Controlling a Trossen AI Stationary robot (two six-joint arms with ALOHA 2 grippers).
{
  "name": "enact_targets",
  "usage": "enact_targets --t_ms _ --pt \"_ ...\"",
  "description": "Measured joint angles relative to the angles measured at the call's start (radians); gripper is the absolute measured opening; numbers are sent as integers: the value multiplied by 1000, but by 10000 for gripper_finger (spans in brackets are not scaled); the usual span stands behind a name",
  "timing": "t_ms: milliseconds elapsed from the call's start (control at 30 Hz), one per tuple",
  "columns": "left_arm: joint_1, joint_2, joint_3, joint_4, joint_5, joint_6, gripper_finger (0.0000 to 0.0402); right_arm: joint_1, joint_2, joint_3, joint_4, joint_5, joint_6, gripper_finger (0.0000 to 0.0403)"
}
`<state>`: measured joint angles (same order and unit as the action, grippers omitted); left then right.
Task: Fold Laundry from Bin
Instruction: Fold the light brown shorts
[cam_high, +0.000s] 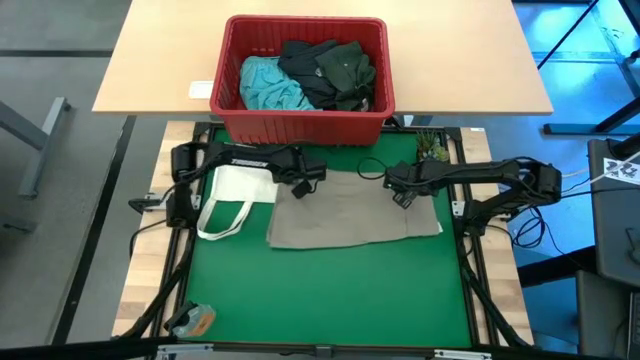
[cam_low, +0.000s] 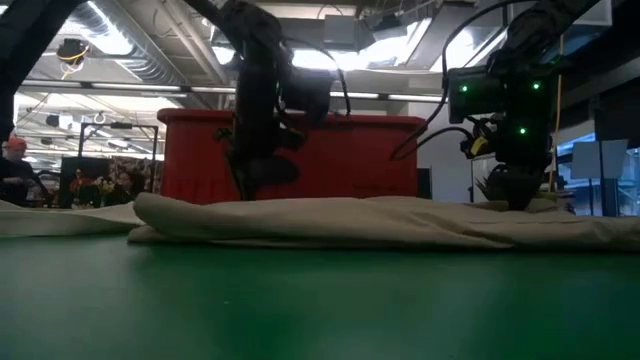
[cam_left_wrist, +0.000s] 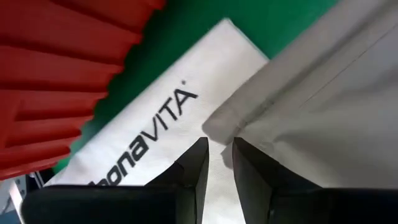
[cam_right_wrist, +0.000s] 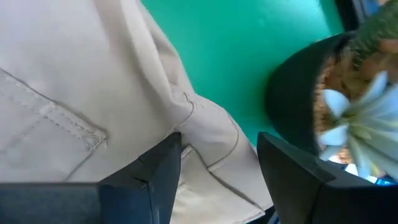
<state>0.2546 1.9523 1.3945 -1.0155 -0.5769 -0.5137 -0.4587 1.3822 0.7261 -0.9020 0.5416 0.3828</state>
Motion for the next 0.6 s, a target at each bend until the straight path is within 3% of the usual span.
enact_targets --t_ms 267,467,600 --pt "-20 -90 0 2 27 1 69 0 -79 52 -67 42 2 209" --pt "-52 -108 0 2 145 3 69 0 -126 72 -68 28 2 209" --pt "-81 -108 0 3 199 27 69 0 -133 72 -68 -48 4 209"
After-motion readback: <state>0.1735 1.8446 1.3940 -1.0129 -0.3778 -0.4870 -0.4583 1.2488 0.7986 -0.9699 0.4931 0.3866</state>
